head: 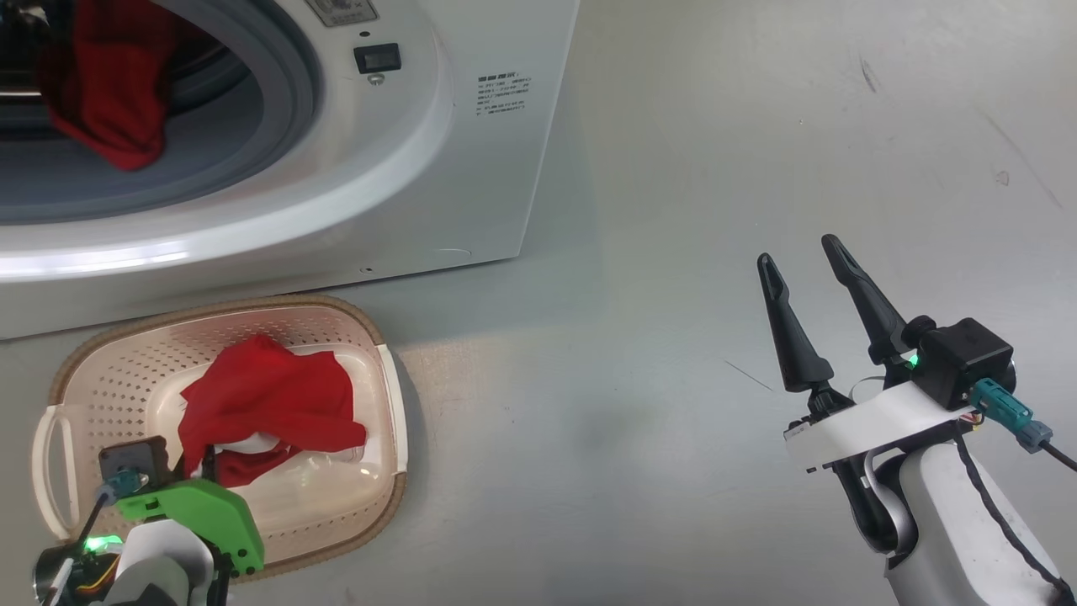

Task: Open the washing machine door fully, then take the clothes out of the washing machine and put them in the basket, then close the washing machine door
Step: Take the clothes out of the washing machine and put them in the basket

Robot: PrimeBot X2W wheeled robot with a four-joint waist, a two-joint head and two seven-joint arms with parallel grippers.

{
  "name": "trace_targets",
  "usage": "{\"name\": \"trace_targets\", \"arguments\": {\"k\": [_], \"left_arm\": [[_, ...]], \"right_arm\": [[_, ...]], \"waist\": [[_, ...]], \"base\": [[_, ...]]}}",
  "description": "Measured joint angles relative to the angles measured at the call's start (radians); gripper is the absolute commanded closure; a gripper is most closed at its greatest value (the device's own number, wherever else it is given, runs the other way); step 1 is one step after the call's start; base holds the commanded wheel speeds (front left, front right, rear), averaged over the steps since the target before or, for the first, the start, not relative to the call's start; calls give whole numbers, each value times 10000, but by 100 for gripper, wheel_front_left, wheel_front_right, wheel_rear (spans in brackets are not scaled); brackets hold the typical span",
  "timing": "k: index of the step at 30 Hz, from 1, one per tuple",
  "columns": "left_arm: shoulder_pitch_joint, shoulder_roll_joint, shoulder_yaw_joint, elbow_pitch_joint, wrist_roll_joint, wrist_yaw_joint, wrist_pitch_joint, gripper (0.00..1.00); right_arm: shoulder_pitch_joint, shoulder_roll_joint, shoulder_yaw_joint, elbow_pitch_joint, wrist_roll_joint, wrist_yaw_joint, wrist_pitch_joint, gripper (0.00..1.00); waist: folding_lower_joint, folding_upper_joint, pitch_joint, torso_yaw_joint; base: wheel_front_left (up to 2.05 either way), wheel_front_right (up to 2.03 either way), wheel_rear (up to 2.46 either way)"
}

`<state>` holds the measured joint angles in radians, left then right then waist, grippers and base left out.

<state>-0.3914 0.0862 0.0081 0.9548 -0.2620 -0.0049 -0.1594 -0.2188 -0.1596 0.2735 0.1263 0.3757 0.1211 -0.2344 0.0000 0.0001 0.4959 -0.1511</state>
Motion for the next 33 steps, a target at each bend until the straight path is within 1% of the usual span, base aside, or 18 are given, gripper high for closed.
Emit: {"name": "trace_targets", "arguments": {"k": [1, 2, 3, 12, 19, 30, 33], "left_arm": [[-36, 0, -4, 54, 0, 0, -19, 58], [-60, 0, -10, 98, 0, 0, -69, 5], [-105, -2, -10, 196, 0, -2, -105, 0], [-221, -19, -102, 654, 2, -29, -376, 0], [-506, -82, -222, 596, 33, -280, -719, 0], [-709, -98, -635, -385, 470, -677, -924, 0], [-709, -104, -654, -1174, 545, -719, -922, 0]], "right_arm": [[-1, 0, 0, 4, 0, 0, 0, 0], [-1, 2, 0, 10, 0, 0, 0, 0], [-3, 4, 2, 23, 0, 0, 0, 0], [-28, 23, 6, 213, 0, 0, -13, 0], [-28, 67, -21, 401, 6, 0, -36, 0], [-16, 217, -98, 679, 29, 0, -102, 0], [39, 240, -182, 757, 104, 0, -104, 0]], "waist": [[0, 0, -7, 4], [0, 0, -14, 7], [0, 0, -36, 16], [0, 0, -231, 75], [0, 0, -592, 228], [0, 0, -1470, 632], [0, 0, -1761, 761]], "base": [[0, 0, 0], [0, 0, 0], [0, 0, 0], [0, 0, 0], [0, 0, 0], [0, 0, 0], [0, 0, 0]]}}
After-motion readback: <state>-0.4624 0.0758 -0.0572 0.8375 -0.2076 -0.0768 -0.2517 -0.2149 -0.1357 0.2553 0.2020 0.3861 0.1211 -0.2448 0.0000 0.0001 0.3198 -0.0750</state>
